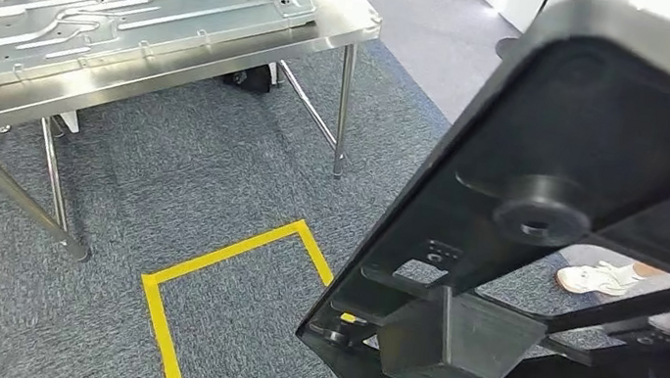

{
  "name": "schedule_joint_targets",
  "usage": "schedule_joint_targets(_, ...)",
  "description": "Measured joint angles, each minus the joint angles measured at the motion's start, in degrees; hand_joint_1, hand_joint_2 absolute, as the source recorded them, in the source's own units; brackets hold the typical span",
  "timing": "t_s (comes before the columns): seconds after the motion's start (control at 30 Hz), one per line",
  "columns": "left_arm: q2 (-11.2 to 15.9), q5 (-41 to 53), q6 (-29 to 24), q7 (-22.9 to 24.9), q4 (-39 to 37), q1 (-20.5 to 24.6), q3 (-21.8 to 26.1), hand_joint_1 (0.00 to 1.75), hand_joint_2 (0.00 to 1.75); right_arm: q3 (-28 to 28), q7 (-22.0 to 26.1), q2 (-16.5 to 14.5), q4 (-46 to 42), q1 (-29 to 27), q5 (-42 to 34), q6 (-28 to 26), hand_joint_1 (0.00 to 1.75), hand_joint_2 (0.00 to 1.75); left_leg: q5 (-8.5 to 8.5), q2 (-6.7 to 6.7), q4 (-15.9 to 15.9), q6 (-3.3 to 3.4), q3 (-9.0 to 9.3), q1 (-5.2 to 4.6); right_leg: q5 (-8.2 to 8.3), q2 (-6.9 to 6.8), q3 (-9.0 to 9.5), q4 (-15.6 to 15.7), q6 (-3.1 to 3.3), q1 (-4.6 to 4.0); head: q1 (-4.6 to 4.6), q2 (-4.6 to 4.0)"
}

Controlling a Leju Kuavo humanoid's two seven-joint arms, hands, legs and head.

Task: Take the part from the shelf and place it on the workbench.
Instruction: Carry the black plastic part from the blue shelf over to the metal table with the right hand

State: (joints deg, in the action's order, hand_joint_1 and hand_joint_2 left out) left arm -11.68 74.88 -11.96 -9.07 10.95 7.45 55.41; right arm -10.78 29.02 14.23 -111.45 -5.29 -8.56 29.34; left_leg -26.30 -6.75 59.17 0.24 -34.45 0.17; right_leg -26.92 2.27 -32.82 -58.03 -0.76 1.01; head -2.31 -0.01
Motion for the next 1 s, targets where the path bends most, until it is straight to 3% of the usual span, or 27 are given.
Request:
schedule_joint_targets(0.03, -0.01, 0.01, -0.03, -0.01, 0.0, 0.15, -0.01, 0.0, 1.75, 0.0, -0.02, 0.01, -0.02, 0.28, -0.03, 0.22, 1.75, 1.75, -0.95, 1.45, 1.35, -0.25, -0.62, -0.11, 0.1, -0.73, 0.18, 0.3, 0.34, 0.16, -0.01, -0.01)
schedule_joint_targets(0.1, -0.02, 0.03, -0.09, -0.02, 0.0, 0.66, -0.02, 0.0, 1.75, 0.0, -0.12, 0.01, 0.03, 0.67, -0.15, 0.53, 1.75, 1.75, -4.49, 4.83, 7.47, -0.73, -3.39, -0.13, 0.08, -2.36, 0.4, 0.58, 0.79, 0.2, -0.02, 0.0)
schedule_joint_targets(0.17, -0.04, 0.1, -0.11, -0.02, 0.0, 0.97, -0.04, 0.0, 1.75, 0.0, -0.21, 0.01, 0.2, 0.96, -0.27, 0.58, 1.75, 1.75, -7.26, 6.01, 14.11, -1.23, -6.5, 0.18, -0.05, -4.02, 0.45, 0.55, 0.84, 0.12, -0.02, 0.01)
schedule_joint_targets(0.2, -0.04, 0.14, -0.13, -0.01, 0.0, 0.99, -0.05, 0.0, 1.75, 0.0, -0.25, 0.01, 0.28, 1.04, -0.31, 0.58, 1.75, 1.75, -7.17, 6.23, 15.08, -1.42, -6.88, 0.31, -0.13, -4.81, 0.51, 0.54, 0.78, 0.12, -0.02, 0.01)
schedule_joint_targets(0.27, -0.04, 0.18, -0.13, 0.0, 0.0, 0.99, -0.06, 0.0, 1.75, 0.0, -0.23, 0.0, 0.34, 0.93, -0.32, 0.51, 1.75, 1.75, -4.15, 7.04, 10.61, -1.54, -4.36, 0.48, -0.36, -6.25, 0.81, 0.52, 0.5, 0.14, -0.02, 0.0)
schedule_joint_targets(0.33, -0.04, 0.17, -0.13, 0.0, 0.01, 1.17, -0.08, 0.0, 1.75, 0.0, -0.04, 0.0, 0.29, 0.54, -0.13, 0.46, 1.75, 1.75, -1.16, 9.82, 2.81, -1.16, -0.22, 0.21, -0.71, -7.57, 1.28, 0.48, 0.01, -0.05, -0.02, 0.01)
schedule_joint_targets(0.4, -0.04, 0.14, -0.13, 0.03, 0.02, 1.35, -0.09, 0.0, 1.75, -0.01, 0.2, 0.0, 0.24, 0.24, 0.13, 0.51, 1.75, 1.75, -0.42, 11.32, -0.74, -0.48, 1.49, -0.2, -0.97, -8.68, 1.59, 0.42, -0.6, -0.35, -0.01, 0.01)
schedule_joint_targets(0.47, -0.04, 0.05, -0.13, 0.15, 0.02, 1.33, -0.08, 0.0, 1.75, -0.01, 0.38, 0.0, 0.23, 0.23, 0.2, 0.57, 1.75, 1.75, -0.32, 10.04, -0.86, 0.22, 1.31, -0.36, -1.11, -9.76, 1.77, 0.46, -1.25, -0.4, -0.01, 0.01)
schedule_joint_targets(0.5, -0.04, -0.01, -0.16, 0.21, 0.02, 1.29, -0.08, 0.0, 1.75, -0.01, 0.45, 0.0, 0.23, 0.33, 0.19, 0.6, 1.75, 1.75, -0.17, 9.36, -1.05, 0.57, 1.34, -0.33, -1.44, -9.4, 1.85, 0.24, -1.59, -0.25, -0.01, 0.01)
schedule_joint_targets(0.57, -0.03, -0.13, -0.28, 0.29, 0.02, 1.4, -0.07, 0.0, 1.75, -0.01, 0.58, -0.01, 0.17, 0.48, 0.08, 0.72, 1.75, 1.75, 0.22, 7.98, -1.42, 1.27, 1.51, -0.11, -3.69, -6.55, 0.72, -2.88, -2.04, 0.11, -0.01, 0.0)
schedule_joint_targets(0.63, -0.03, -0.26, -0.38, 0.26, 0.02, 1.6, -0.07, 0.0, 1.75, 0.01, 0.62, -0.01, 0.15, 0.47, -0.01, 0.93, 1.75, 1.75, 0.38, 6.47, -1.46, 1.63, 1.45, -0.07, -7.27, -3.39, -2.75, -10.24, -2.16, 0.27, 0.01, -0.01)
schedule_joint_targets(0.67, -0.03, -0.3, -0.4, 0.22, 0.01, 1.62, -0.07, 0.0, 1.75, 0.02, 0.63, -0.01, 0.17, 0.45, -0.02, 1.03, 1.75, 1.75, 0.39, 5.61, -1.41, 1.69, 1.44, -0.13, -8.39, -2.84, -4.6, -13.71, -2.16, 0.25, 0.01, 0.0)
schedule_joint_targets(0.7, -0.03, -0.33, -0.41, 0.19, 0.01, 1.59, -0.06, 0.0, 1.75, 0.02, 0.61, -0.02, 0.19, 0.47, -0.01, 1.14, 1.75, 1.75, 0.38, 4.73, -1.33, 1.72, 1.44, -0.21, -8.47, -2.64, -5.78, -15.61, -2.11, 0.23, 0.01, 0.01)
schedule_joint_targets(0.73, -0.03, -0.35, -0.42, 0.14, 0.01, 1.55, -0.05, 0.0, 1.75, 0.02, 0.6, -0.02, 0.2, 0.52, -0.02, 1.22, 1.75, 1.75, 0.36, 3.84, -1.22, 1.73, 1.47, -0.27, -7.42, -2.51, -5.98, -15.34, -1.99, 0.22, 0.01, 0.0)
schedule_joint_targets(0.77, -0.03, -0.35, -0.43, 0.09, 0.01, 1.54, -0.05, 0.0, 1.75, 0.02, 0.6, -0.02, 0.2, 0.61, -0.02, 1.26, 1.75, 1.75, 0.33, 2.94, -1.1, 1.71, 1.51, -0.31, -5.42, -2.21, -5.14, -12.88, -1.76, 0.22, 0.01, 0.0)
schedule_joint_targets(0.83, -0.12, -0.35, -0.45, 0.0, 0.01, 1.59, -0.05, 0.0, 1.75, 0.03, 0.58, -0.02, 0.19, 0.92, -0.04, 1.28, 1.75, 1.75, 0.26, 1.4, -0.86, 1.58, 1.5, -0.37, -1.36, -0.26, -2.22, -5.29, -1.04, 0.19, 0.02, 0.0)
schedule_joint_targets(0.87, -0.17, -0.34, -0.47, -0.03, 0.01, 1.62, -0.05, 0.0, 1.75, 0.04, 0.57, -0.01, 0.15, 1.1, -0.07, 1.28, 1.75, 1.75, 0.25, 0.79, -0.75, 1.41, 1.34, -0.35, -0.3, 0.68, -1.11, -2.42, -0.75, 0.15, 0.02, 0.0)
schedule_joint_targets(0.9, -0.23, -0.32, -0.49, -0.04, 0.01, 1.61, -0.06, 0.0, 1.75, 0.05, 0.57, -0.01, 0.13, 1.29, -0.13, 1.28, 1.75, 1.75, 0.28, 0.35, -0.69, 1.16, 1.12, -0.27, 0.0, 1.34, -0.58, -0.86, -0.53, 0.06, 0.02, 0.0)
schedule_joint_targets(1.0, -0.26, -0.14, -0.52, -0.04, 0.01, 1.34, -0.07, 0.0, 1.75, 0.07, 0.56, -0.01, 0.05, 1.77, -0.63, 1.28, 1.75, 1.75, 0.27, -0.28, -0.8, 0.14, 0.78, 0.02, 0.07, 0.79, -0.23, 0.1, -0.1, 0.0, 0.02, 0.0)
